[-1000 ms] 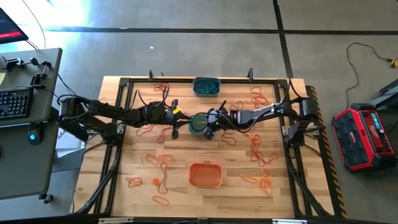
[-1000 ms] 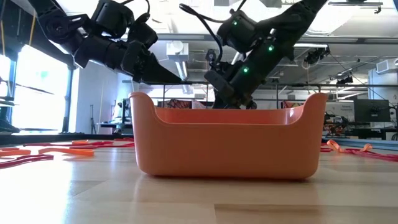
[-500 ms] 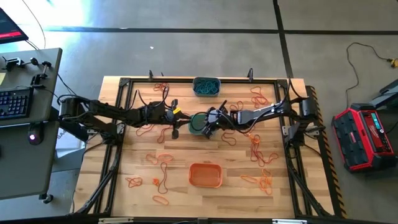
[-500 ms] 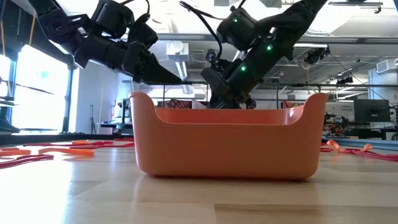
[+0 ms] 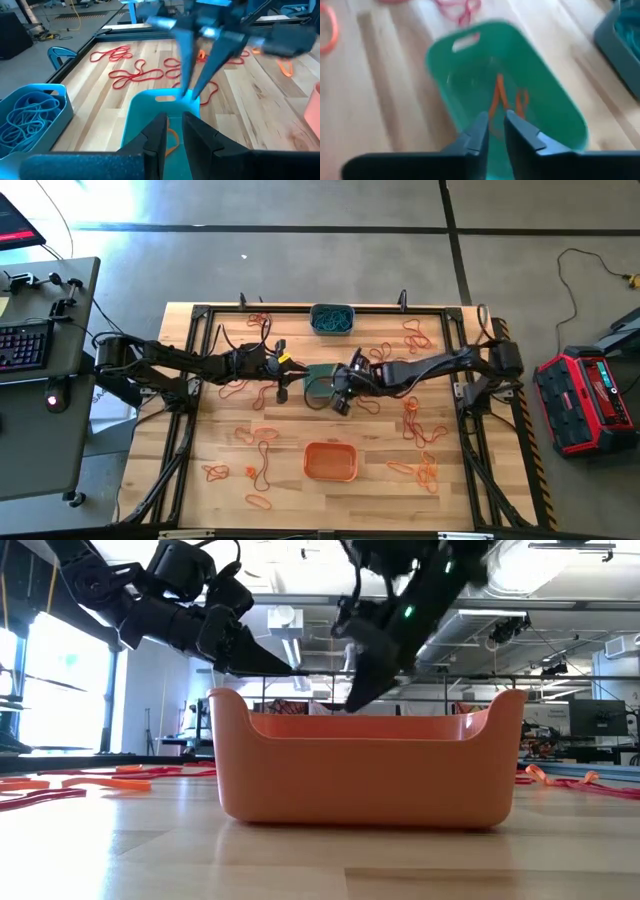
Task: Sort rubber bands into baskets
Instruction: Put the orange rubber band into the green bin
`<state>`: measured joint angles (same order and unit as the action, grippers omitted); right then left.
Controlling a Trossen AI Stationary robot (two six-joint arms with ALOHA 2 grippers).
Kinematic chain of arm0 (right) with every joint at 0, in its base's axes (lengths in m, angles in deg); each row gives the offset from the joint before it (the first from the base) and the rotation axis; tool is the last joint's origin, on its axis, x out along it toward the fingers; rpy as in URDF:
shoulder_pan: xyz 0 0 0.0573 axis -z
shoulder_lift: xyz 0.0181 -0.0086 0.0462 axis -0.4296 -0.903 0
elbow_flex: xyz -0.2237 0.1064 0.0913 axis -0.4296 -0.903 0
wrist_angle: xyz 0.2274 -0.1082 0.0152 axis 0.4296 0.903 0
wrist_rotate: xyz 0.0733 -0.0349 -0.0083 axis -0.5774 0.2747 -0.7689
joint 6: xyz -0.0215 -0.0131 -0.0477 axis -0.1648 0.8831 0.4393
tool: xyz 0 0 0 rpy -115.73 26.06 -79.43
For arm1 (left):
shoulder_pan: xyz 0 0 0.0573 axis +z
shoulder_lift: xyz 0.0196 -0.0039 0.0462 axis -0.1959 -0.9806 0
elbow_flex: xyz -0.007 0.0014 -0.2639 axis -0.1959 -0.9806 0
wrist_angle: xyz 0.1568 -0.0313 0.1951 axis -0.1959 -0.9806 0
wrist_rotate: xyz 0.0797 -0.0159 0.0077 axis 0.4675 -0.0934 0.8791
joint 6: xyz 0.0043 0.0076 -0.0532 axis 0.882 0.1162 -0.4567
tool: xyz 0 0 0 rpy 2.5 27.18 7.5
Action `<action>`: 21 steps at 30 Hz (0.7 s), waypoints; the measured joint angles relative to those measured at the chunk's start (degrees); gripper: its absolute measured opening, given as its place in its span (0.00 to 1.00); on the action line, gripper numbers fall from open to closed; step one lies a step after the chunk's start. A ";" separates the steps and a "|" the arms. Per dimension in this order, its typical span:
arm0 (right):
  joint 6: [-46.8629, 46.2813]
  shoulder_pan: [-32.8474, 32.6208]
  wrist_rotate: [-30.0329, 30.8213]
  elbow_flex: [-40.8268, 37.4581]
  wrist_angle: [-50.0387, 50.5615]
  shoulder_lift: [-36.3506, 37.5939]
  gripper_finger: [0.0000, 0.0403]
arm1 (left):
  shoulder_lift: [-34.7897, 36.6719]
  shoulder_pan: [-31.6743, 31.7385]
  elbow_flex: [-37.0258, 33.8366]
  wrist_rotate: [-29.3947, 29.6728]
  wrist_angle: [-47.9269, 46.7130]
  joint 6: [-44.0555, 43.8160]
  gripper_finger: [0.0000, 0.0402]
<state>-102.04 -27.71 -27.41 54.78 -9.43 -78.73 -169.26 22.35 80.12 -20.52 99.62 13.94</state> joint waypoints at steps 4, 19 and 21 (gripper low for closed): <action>-4.51 -4.80 0.44 6.39 18.22 1.19 0.02 | 0.00 -0.24 0.00 0.02 -0.40 0.00 0.12; -27.67 -6.42 -6.25 -5.76 45.31 1.97 0.32 | 0.00 -0.66 0.00 0.02 -0.61 0.02 0.12; -25.35 -4.37 -7.57 -8.95 41.71 2.33 0.34 | 0.00 -0.66 0.00 0.02 -0.59 0.06 0.12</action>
<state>-127.39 -32.08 -34.97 45.83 32.27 -76.40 -169.26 21.69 80.12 -20.50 99.03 14.00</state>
